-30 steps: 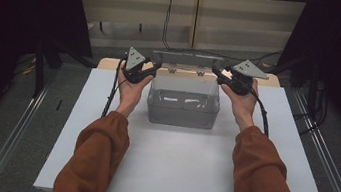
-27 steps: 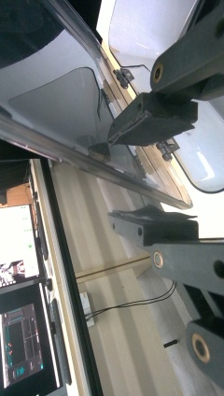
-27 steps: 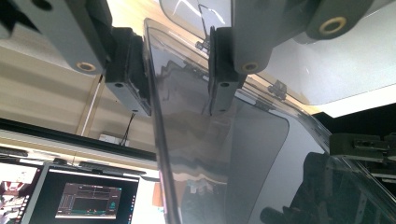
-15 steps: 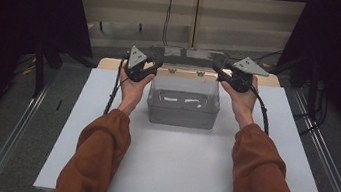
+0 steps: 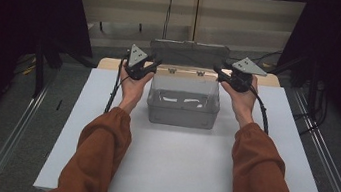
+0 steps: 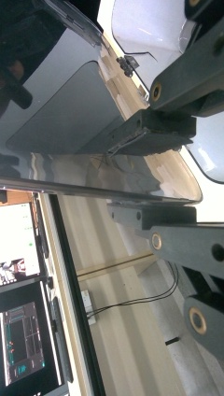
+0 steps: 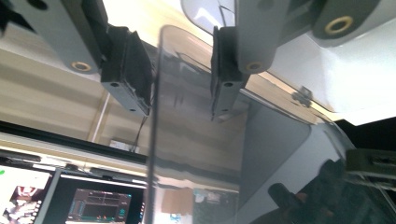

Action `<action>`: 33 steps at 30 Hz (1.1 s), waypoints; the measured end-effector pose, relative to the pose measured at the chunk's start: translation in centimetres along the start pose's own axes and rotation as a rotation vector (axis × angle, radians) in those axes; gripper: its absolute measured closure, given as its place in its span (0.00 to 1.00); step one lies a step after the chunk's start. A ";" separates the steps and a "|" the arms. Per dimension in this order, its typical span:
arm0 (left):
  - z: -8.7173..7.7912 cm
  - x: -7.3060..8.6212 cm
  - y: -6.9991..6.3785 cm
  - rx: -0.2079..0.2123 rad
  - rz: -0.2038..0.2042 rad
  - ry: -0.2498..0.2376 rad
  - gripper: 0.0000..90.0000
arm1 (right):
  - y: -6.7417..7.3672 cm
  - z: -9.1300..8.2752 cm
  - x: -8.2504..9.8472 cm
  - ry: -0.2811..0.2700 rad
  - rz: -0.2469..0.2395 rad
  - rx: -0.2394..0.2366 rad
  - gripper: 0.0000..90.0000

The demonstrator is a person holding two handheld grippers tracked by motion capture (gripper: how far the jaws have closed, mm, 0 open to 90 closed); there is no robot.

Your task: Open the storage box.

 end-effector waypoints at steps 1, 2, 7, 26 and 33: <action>0.0 0.0 0.0 -0.001 0.001 -0.002 0.74 | -0.2 0.0 0.1 0.003 0.002 0.004 0.63; 0.1 0.0 0.0 -0.002 0.003 -0.001 0.74 | -0.3 0.1 0.3 0.008 0.011 0.006 0.63; 0.1 -0.1 0.1 -0.002 0.007 0.001 0.74 | -0.5 0.3 0.8 0.014 0.027 0.006 0.61; 0.8 -0.1 0.5 -0.010 0.005 0.011 0.75 | -0.6 1.9 1.4 0.027 0.052 -0.021 0.72; 1.2 0.8 1.0 -0.013 -0.004 0.041 0.74 | -0.9 2.0 1.4 0.024 0.058 -0.018 0.77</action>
Point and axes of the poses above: each handheld gripper's, and its own axes: z roughly forward along the jaws, x roughly out of its underside, y roughly to its left, the point moved 5 cm from there along z, roughly forward along the jaws
